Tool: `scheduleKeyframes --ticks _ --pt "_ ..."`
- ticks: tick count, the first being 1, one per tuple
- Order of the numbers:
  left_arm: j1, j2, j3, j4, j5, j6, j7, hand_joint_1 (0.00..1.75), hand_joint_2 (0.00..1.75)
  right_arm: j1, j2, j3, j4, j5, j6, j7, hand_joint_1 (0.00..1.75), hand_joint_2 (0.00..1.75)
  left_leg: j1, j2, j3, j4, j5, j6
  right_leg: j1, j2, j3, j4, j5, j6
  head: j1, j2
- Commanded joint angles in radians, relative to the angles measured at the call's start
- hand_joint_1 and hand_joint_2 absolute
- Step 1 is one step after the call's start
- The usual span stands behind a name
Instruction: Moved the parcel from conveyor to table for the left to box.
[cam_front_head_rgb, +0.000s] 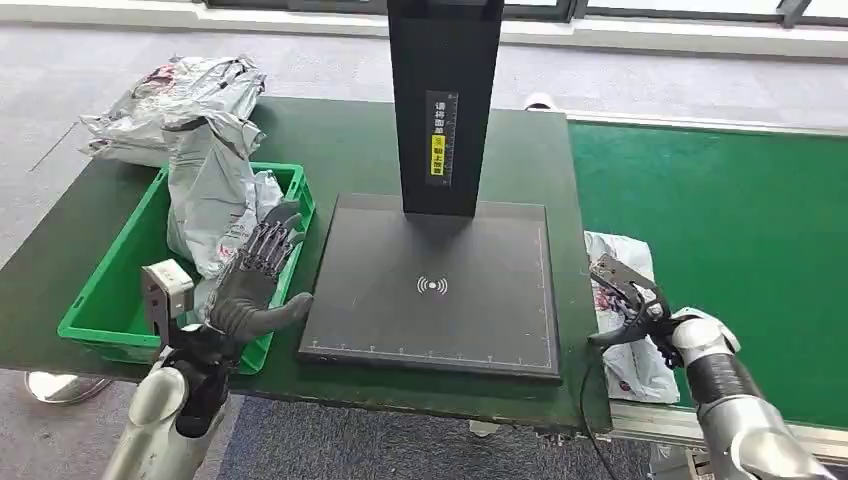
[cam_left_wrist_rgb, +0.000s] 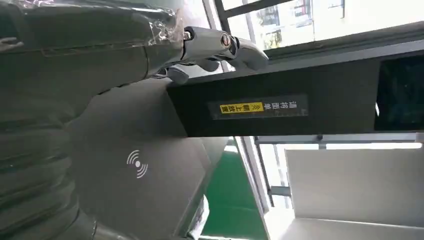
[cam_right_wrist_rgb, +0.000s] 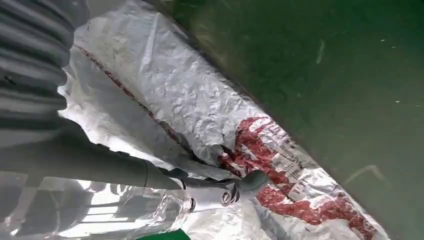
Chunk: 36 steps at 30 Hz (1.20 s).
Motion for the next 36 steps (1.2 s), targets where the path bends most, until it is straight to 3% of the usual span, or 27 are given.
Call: scheduleKeyframes --ticks 1,11,12,16,24,36 --pt "0.013 -0.029 0.066 0.053 0.042 0.021 0.045 0.0 1.75 -0.076 0.016 0.088 0.085 0.011 -0.054 0.04 0.0 1.75 0.0 0.004 0.003 -0.002 0.0 0.0 0.0 0.003 0.002 -0.001 0.001 -0.001 0.0 0.0" --pt "0.02 -0.036 0.074 0.049 0.033 0.022 0.062 0.0 1.75 -0.095 -0.037 0.09 0.062 0.019 -0.099 0.08 0.0 1.75 0.0 0.002 0.002 -0.001 0.0 0.0 0.0 0.001 0.001 -0.001 0.0 0.0 0.0 0.0" --pt "0.025 -0.035 0.08 0.046 0.031 0.023 0.067 0.0 1.75 -0.101 -0.081 0.076 0.043 0.008 -0.092 0.089 0.0 1.75 -0.001 0.002 0.003 -0.002 0.0 0.0 0.0 0.0 0.002 -0.001 0.0 -0.001 0.0 0.0" --pt "0.02 -0.04 0.08 0.059 0.029 0.021 0.068 0.0 1.75 -0.098 -0.106 0.082 0.036 0.02 -0.092 0.103 0.0 1.75 -0.001 0.0 0.001 -0.001 0.0 0.001 -0.001 -0.001 0.001 -0.001 0.0 0.0 0.0 0.0" --pt "0.003 -0.044 0.07 0.071 0.023 0.016 0.072 0.0 1.75 -0.063 -0.107 0.097 0.031 0.029 -0.084 0.105 0.0 1.75 0.0 0.0 0.002 -0.001 0.0 0.0 0.0 -0.001 0.001 -0.001 0.0 0.0 0.0 0.0" --pt "-0.051 -0.038 0.027 0.15 0.003 -0.018 0.074 0.0 1.75 0.007 -0.054 0.246 0.061 0.118 0.003 0.05 0.0 1.75 0.0 0.001 0.004 -0.002 0.001 0.0 0.001 0.0 0.004 -0.003 0.001 -0.001 0.0 0.0"
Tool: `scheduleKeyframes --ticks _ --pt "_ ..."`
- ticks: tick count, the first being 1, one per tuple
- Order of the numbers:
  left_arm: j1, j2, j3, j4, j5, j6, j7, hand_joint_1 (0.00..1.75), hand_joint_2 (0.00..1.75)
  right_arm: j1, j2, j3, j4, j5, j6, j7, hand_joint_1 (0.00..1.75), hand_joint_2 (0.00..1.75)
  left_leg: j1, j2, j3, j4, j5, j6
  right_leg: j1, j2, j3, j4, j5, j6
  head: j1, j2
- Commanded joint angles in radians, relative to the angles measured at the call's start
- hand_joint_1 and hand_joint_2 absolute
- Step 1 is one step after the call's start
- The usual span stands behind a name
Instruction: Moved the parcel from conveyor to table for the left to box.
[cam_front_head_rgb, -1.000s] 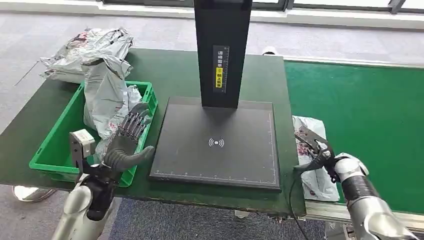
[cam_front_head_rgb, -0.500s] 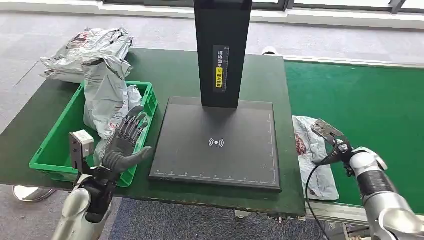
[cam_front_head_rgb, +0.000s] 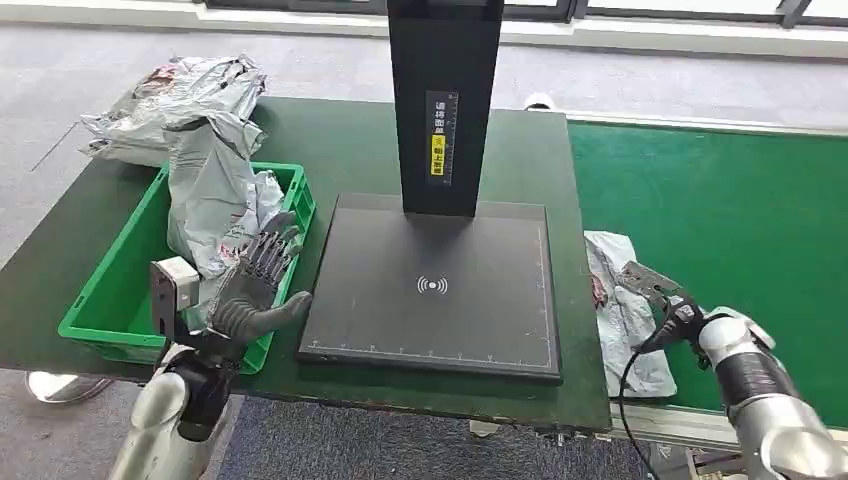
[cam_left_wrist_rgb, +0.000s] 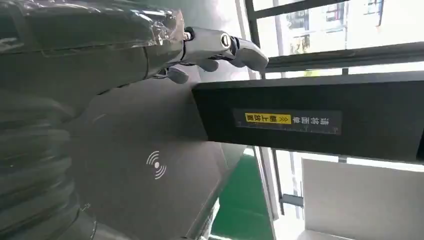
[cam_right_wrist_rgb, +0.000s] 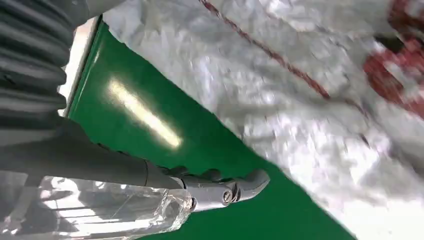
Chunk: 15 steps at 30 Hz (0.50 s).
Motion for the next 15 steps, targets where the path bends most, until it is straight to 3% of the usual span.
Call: scheduleKeyframes --ticks 1,8,9,10,15 --pt "-0.06 0.003 -0.026 0.109 -0.014 -0.016 0.002 0.0 1.75 0.016 0.049 0.166 0.044 0.028 0.059 -0.055 0.0 1.75 0.0 0.001 0.003 -0.002 0.0 0.0 0.0 0.001 0.003 -0.002 0.0 -0.001 0.0 0.0" --pt "-0.038 0.012 -0.023 0.078 -0.059 0.009 -0.015 0.0 1.75 0.01 0.071 0.259 -0.024 0.047 0.113 -0.106 0.0 1.75 0.001 0.004 0.004 -0.002 0.0 -0.001 0.001 0.003 0.003 -0.002 0.001 -0.001 0.0 0.0" --pt "-0.032 0.013 -0.02 0.073 -0.063 0.015 -0.014 0.0 1.75 0.003 0.072 0.262 -0.03 0.046 0.114 -0.106 0.09 1.75 0.001 0.004 0.003 -0.002 0.0 -0.001 0.001 0.003 0.002 -0.002 0.001 -0.001 0.0 0.0" --pt "-0.03 0.014 -0.019 0.072 -0.063 0.015 -0.014 0.0 1.75 0.0 0.073 0.262 -0.031 0.045 0.117 -0.105 1.75 1.75 0.0 0.003 0.002 -0.001 0.0 0.0 0.001 0.003 0.0 0.0 0.001 -0.001 0.0 0.0" --pt "0.0 0.015 -0.007 0.048 -0.065 0.017 -0.014 0.0 1.75 -0.015 0.078 0.266 -0.054 0.024 0.12 -0.115 1.75 1.75 0.0 0.005 0.004 -0.002 0.0 0.0 0.0 0.004 0.002 -0.001 0.001 -0.001 0.0 0.0"
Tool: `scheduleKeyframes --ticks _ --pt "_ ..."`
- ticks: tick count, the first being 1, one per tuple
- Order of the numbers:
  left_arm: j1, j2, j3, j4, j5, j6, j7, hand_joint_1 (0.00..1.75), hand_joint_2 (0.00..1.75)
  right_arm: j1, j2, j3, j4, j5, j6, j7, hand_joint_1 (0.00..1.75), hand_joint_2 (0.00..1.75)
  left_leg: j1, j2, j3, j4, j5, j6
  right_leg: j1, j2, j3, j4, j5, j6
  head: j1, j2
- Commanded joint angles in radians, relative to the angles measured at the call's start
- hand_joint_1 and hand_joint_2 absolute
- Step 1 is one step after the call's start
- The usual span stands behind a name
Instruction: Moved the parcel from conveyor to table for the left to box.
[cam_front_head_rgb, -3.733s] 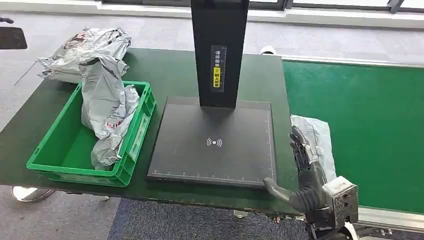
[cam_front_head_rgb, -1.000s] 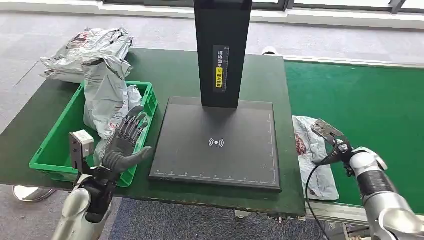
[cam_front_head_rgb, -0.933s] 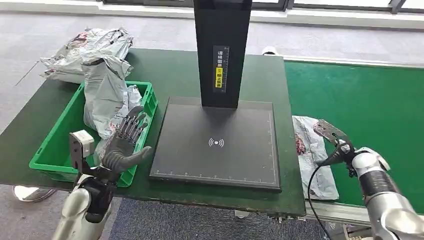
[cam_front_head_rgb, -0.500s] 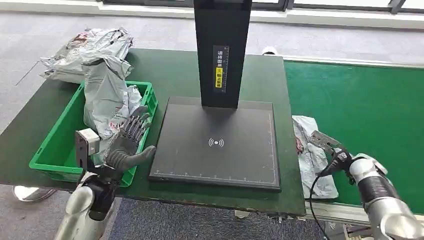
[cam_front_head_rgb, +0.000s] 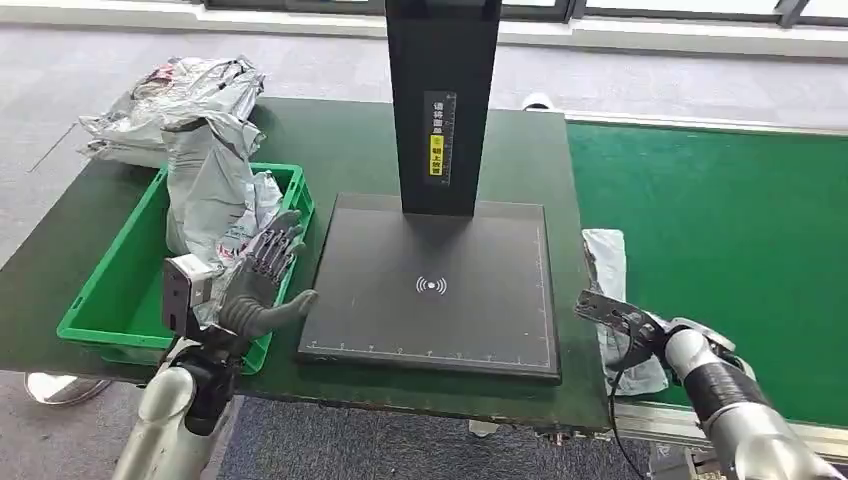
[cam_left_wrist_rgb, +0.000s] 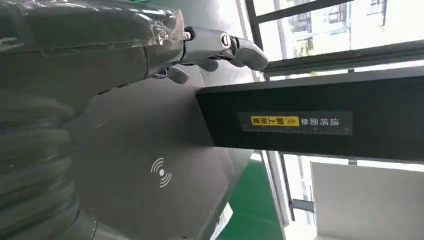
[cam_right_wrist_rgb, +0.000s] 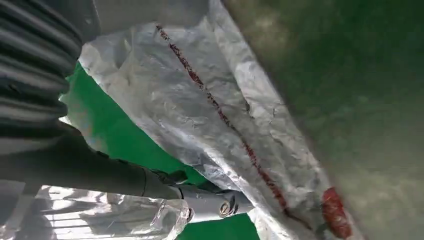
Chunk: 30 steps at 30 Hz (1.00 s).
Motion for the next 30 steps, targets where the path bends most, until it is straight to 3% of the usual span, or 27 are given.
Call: scheduleKeyframes --ticks 1,13,16,18,20,24,26,29,30 --pt "0.023 0.019 -0.002 0.009 -0.008 0.007 0.002 0.0 1.75 -0.036 0.038 0.098 -0.034 -0.027 0.011 -0.01 1.75 1.75 0.0 0.004 0.002 -0.001 0.0 0.0 0.0 0.003 0.001 -0.001 0.001 -0.001 0.0 0.0" --pt "0.075 0.005 0.032 -0.043 -0.02 0.016 0.013 0.0 1.75 -0.01 0.039 0.057 -0.079 -0.104 -0.046 0.024 1.75 1.75 0.001 0.004 0.004 -0.003 -0.001 -0.001 0.001 0.003 0.003 -0.003 0.0 -0.001 0.0 0.0" --pt "0.088 0.001 0.045 -0.057 -0.022 0.024 0.015 0.0 1.75 -0.01 0.059 -0.037 -0.085 -0.219 -0.036 0.0 1.75 1.75 0.0 0.004 0.004 -0.002 -0.001 -0.001 0.001 0.003 0.002 -0.002 -0.001 -0.002 0.0 0.0" --pt "0.097 -0.008 0.058 -0.067 -0.026 0.038 0.013 0.0 1.75 -0.002 0.094 -0.217 -0.087 -0.459 0.035 -0.041 1.75 1.75 0.0 0.003 0.003 -0.002 -0.001 -0.001 0.0 0.003 0.002 -0.001 -0.001 -0.002 0.0 0.0" --pt "0.105 -0.012 0.062 -0.075 -0.03 0.046 0.01 0.0 1.75 0.004 0.094 -0.253 -0.113 -0.525 0.038 -0.03 1.75 1.75 0.0 0.002 0.0 -0.001 -0.001 -0.001 0.0 0.002 0.0 0.0 -0.001 -0.001 0.0 0.0" --pt "0.154 -0.026 0.082 -0.123 -0.046 0.08 -0.002 0.0 1.75 0.042 0.134 -0.383 -0.266 -0.804 -0.027 -0.002 1.75 1.75 0.0 0.011 0.001 -0.003 -0.004 -0.002 0.0 0.011 -0.003 0.001 -0.001 -0.003 0.0 0.0" --pt "0.16 -0.026 0.083 -0.127 -0.046 0.079 -0.003 0.0 1.75 0.05 0.132 -0.376 -0.299 -0.825 -0.033 0.025 1.75 1.75 -0.001 0.014 -0.012 0.0 -0.004 -0.003 -0.001 0.015 -0.01 0.004 0.0 -0.004 0.0 0.0" --pt "0.158 -0.026 0.083 -0.127 -0.046 0.079 -0.003 0.0 1.75 0.053 0.132 -0.374 -0.299 -0.824 -0.034 0.025 1.75 1.75 -0.001 0.015 -0.015 -0.003 -0.004 -0.005 -0.001 0.016 -0.016 0.004 0.0 -0.004 0.0 0.0" --pt "0.158 -0.026 0.083 -0.127 -0.046 0.079 -0.003 0.0 1.75 0.053 0.132 -0.374 -0.299 -0.824 -0.034 0.025 1.75 1.75 -0.001 0.016 -0.008 -0.004 -0.005 -0.006 -0.001 0.016 -0.014 0.005 -0.001 -0.005 0.0 0.0"
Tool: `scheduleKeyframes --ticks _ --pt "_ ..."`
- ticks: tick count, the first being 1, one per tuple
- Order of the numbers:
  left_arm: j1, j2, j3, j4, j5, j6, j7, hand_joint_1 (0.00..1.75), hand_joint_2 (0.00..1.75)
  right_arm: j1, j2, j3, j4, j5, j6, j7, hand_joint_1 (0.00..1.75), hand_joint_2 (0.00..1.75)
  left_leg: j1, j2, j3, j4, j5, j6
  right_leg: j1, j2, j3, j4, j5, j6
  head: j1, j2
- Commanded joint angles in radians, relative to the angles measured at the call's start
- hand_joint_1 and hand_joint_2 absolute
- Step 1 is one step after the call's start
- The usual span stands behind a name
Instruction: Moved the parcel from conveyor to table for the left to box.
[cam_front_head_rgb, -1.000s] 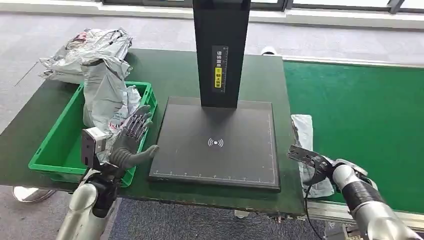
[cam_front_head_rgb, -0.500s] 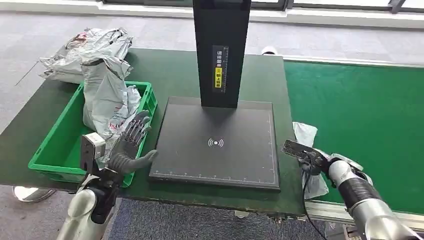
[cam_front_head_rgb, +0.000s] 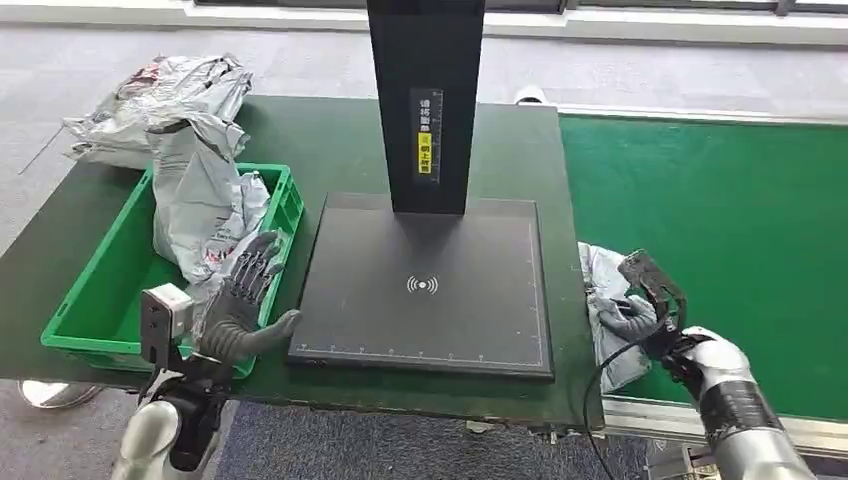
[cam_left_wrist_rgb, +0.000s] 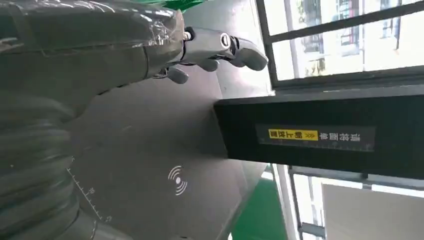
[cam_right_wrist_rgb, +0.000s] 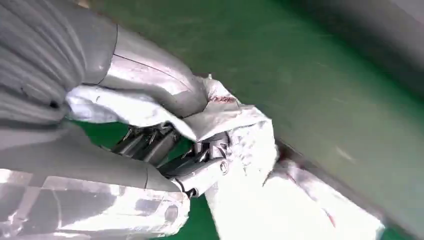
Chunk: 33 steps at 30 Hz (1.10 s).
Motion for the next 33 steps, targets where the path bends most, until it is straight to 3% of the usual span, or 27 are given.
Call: scheduleKeyframes --ticks 1,6,11,16,20,28,33 --pt "0.017 -0.021 0.041 -0.002 -0.008 0.008 0.001 0.0 1.75 -0.066 0.102 -0.178 -0.124 -0.049 -0.002 0.003 1.75 1.75 0.0 0.003 0.006 -0.001 -0.001 -0.003 0.0 0.003 0.002 0.002 -0.002 -0.002 0.0 0.0" --pt "0.036 -0.023 0.047 0.0 -0.023 0.035 -0.024 0.0 1.75 -0.033 0.113 -0.206 -0.32 -0.229 -0.079 -0.035 1.75 1.75 0.0 0.004 0.008 -0.003 0.0 -0.005 0.0 0.004 0.001 0.005 -0.004 -0.004 0.0 0.0" --pt "0.05 -0.034 0.058 -0.007 -0.027 0.036 -0.036 0.0 1.75 0.035 0.101 -0.218 -0.514 -0.31 -0.117 -0.031 1.75 1.75 -0.001 0.001 0.007 -0.003 0.0 -0.007 -0.001 0.0 -0.001 0.008 -0.006 -0.005 0.0 0.0" --pt "0.048 -0.042 0.06 -0.008 -0.033 0.034 -0.04 0.0 1.75 0.054 0.104 -0.22 -0.582 -0.313 -0.178 -0.077 1.75 1.75 0.001 -0.006 0.005 -0.005 0.003 -0.009 0.001 -0.006 -0.001 0.005 -0.005 -0.005 0.0 0.0" --pt "0.044 -0.052 0.054 -0.02 -0.04 0.033 -0.028 0.0 1.75 0.059 0.122 -0.178 -0.673 -0.216 -0.268 -0.093 1.75 1.75 -0.001 -0.007 0.001 -0.004 0.005 -0.009 0.001 -0.008 -0.004 0.006 -0.004 -0.006 0.0 0.0" --pt "-0.005 -0.038 0.016 0.021 -0.034 0.017 -0.023 0.0 1.75 -0.041 0.131 -0.042 -0.553 -0.141 -0.273 -0.126 1.75 1.75 0.0 -0.005 0.006 -0.002 0.006 -0.007 0.001 -0.007 0.003 0.005 -0.002 -0.006 0.0 0.0" --pt "-0.007 -0.038 0.014 0.022 -0.032 0.017 -0.022 0.0 1.75 -0.053 0.138 -0.028 -0.529 -0.134 -0.281 -0.14 1.75 1.75 0.0 -0.006 0.006 -0.001 0.006 -0.006 0.001 -0.008 0.004 0.005 -0.001 -0.005 0.0 0.0"
